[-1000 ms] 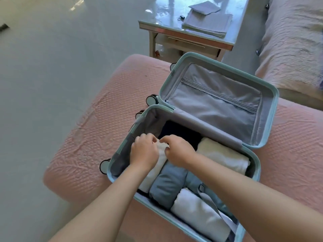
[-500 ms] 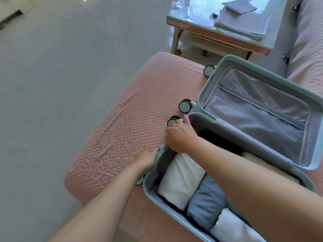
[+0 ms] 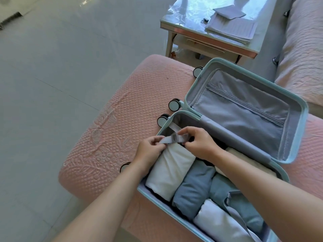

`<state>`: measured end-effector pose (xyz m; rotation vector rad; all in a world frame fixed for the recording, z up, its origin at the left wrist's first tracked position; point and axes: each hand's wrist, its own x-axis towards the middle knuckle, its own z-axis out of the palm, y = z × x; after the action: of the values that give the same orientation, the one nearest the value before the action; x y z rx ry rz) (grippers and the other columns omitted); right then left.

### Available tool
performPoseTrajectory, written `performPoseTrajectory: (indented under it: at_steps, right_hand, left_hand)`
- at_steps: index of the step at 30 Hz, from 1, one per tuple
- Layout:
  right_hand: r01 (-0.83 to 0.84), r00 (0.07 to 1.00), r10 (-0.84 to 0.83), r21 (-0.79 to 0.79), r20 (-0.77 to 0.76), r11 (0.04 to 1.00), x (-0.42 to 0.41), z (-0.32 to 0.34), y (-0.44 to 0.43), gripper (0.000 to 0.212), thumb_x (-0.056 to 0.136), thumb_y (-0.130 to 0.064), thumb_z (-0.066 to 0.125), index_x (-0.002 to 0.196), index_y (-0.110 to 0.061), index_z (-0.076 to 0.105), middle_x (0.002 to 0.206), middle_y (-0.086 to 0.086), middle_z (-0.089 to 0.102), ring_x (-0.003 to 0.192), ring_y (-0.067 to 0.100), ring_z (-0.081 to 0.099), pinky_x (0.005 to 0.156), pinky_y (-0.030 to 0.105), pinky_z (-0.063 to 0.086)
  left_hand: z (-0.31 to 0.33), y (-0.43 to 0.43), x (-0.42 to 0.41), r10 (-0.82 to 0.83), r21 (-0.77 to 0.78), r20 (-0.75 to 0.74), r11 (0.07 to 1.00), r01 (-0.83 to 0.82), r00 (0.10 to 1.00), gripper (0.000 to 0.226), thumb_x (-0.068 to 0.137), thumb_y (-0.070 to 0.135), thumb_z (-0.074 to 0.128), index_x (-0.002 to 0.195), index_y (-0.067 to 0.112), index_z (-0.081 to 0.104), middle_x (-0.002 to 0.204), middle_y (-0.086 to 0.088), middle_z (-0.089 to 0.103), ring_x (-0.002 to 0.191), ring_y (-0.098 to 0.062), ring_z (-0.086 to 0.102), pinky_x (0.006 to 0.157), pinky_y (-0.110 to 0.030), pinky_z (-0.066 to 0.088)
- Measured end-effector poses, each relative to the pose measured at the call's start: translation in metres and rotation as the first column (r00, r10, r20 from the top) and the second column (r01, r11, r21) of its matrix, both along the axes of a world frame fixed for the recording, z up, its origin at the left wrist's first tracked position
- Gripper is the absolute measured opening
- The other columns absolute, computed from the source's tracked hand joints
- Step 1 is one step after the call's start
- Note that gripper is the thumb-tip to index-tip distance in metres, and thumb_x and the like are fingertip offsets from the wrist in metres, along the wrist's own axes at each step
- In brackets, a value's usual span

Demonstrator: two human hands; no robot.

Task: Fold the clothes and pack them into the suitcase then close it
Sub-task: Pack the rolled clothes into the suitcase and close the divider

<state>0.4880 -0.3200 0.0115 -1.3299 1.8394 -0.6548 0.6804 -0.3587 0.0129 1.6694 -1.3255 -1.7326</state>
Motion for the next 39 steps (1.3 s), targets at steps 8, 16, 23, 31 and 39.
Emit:
performPoseTrajectory:
  at_steps: [8,16,23,31,39]
  right_hand:
    - [-0.024,0.993,0.046,0.205,-0.107,0.979,-0.06,-0.03,0.099,0.048,0.085,0.006,0.052,0.115,-0.027,0.07,0.115,-0.01,0.064,0.107,0.013,0.063,0.09,0.021,0.047]
    - [-0.1,0.929,0.159,0.189,-0.334,0.977,-0.115,-0.041,0.189,0.031,0.077,0.001,0.058,0.087,-0.024,0.073,0.09,-0.01,0.056,0.091,0.021,0.057,0.076,0.031,0.048]
    - [-0.064,0.858,0.215,0.32,-0.466,0.945,-0.083,-0.032,0.204,0.017,0.084,-0.041,0.055,0.091,-0.027,0.058,0.095,-0.007,0.057,0.089,0.02,0.056,0.07,0.033,0.047]
    - [-0.3,0.8,0.422,0.326,-0.426,0.897,-0.086,-0.042,0.198,0.017,0.091,-0.031,0.063,0.105,-0.036,0.072,0.105,-0.008,0.065,0.105,0.02,0.058,0.09,0.035,0.043]
    - [-0.231,0.955,0.286,0.406,-0.078,0.884,-0.087,-0.025,0.181,0.013,0.093,-0.022,0.066,0.104,-0.016,0.071,0.076,-0.005,0.073,0.063,0.001,0.062,0.07,0.024,0.05]
  left_hand:
    - [-0.016,0.072,-0.057,-0.453,-0.093,0.487,0.823,0.56,0.747,0.017,0.095,0.033,0.059,0.088,0.018,0.056,0.084,0.0,0.062,0.088,-0.027,0.059,0.067,-0.033,0.038]
    - [-0.034,0.094,-0.085,-0.439,-0.052,0.558,0.828,0.558,0.704,0.041,0.09,0.044,0.066,0.112,0.009,0.062,0.105,-0.006,0.063,0.107,-0.026,0.06,0.082,-0.026,0.041]
    - [-0.015,0.097,-0.084,-0.281,0.181,0.174,0.951,0.249,0.944,0.054,0.074,0.03,0.04,0.118,0.007,0.061,0.091,-0.003,0.07,0.094,-0.028,0.065,0.103,-0.047,0.045]
    - [-0.015,0.111,-0.066,-0.356,-0.018,0.192,0.93,0.366,0.914,0.063,0.091,-0.01,0.029,0.124,0.044,0.035,0.107,0.0,0.069,0.093,-0.008,0.071,0.077,-0.031,0.051]
    - [-0.018,0.102,-0.051,-0.22,-0.538,0.558,0.638,0.551,0.8,0.004,0.088,0.013,0.071,0.086,0.015,0.072,0.103,0.0,0.053,0.099,-0.025,0.051,0.081,-0.027,0.042]
